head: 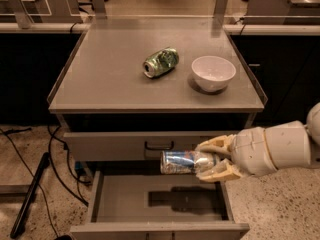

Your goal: Pick redbull can from middle drawer and place on counter

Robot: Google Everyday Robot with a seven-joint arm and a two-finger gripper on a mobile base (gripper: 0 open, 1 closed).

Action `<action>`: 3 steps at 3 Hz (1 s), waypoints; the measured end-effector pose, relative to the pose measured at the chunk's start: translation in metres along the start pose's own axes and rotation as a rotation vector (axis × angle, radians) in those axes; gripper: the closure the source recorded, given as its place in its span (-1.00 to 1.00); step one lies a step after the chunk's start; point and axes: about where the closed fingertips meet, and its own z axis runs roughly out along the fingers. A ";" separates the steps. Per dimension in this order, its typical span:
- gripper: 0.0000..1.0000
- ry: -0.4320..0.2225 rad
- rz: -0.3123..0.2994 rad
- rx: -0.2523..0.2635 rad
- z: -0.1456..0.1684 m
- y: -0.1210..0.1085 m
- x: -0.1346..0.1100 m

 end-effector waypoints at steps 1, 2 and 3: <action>1.00 0.023 -0.111 0.050 -0.015 -0.032 -0.047; 1.00 0.028 -0.112 0.057 -0.014 -0.036 -0.048; 1.00 0.061 -0.104 0.120 -0.005 -0.070 -0.058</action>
Offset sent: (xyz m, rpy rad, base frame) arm 0.0171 0.0159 0.0448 -0.0361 -0.0987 0.0265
